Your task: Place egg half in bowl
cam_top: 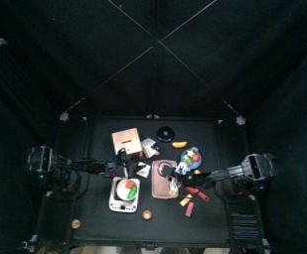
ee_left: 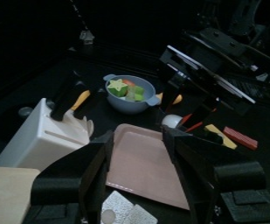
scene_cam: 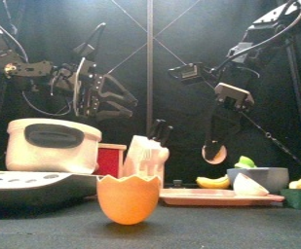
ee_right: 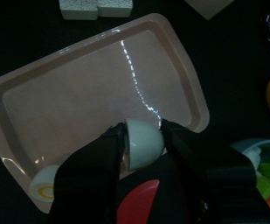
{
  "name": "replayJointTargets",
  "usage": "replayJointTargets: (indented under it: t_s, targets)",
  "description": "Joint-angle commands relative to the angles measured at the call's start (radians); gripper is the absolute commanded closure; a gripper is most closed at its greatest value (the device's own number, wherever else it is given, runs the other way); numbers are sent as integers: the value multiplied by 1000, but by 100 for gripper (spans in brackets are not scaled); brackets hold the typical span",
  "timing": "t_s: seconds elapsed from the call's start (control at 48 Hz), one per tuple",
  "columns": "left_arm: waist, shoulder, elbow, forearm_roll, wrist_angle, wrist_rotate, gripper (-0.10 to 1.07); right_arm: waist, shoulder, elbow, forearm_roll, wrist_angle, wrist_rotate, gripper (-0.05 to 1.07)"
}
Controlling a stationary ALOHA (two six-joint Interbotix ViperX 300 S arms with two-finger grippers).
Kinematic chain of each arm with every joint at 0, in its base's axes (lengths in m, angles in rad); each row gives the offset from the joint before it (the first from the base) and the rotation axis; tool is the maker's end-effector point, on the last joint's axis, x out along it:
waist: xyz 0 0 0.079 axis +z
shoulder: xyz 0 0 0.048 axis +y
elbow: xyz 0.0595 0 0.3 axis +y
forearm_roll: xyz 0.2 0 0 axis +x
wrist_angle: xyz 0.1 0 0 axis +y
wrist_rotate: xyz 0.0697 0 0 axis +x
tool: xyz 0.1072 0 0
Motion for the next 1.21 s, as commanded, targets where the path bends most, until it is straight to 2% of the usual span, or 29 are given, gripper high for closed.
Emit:
replayJointTargets:
  t_s: [0.0,0.229,0.5,0.625,0.708,0.833,0.958,1.188]
  targets:
    - [2,-15,-9,-2,-11,-2,13,-5,-40,-12,5,28,2,33]
    - [2,-12,-9,-2,-11,-3,13,-6,-133,14,41,146,2,33]
    - [0,-11,-11,-3,-11,-6,13,-71,-331,156,51,206,26,34]
    - [0,-6,-12,-11,-11,-6,13,-118,-411,230,34,169,26,34]
    - [0,-5,-12,-12,-9,-5,13,-166,-443,285,32,106,29,34]
    - [-2,2,-11,-17,-9,-5,13,-233,-437,339,52,-6,31,32]
    - [0,2,-11,-23,-9,-5,13,-304,-420,362,71,-55,31,29]
    - [0,2,-9,-25,-11,-6,13,-353,-396,382,58,-137,28,10]
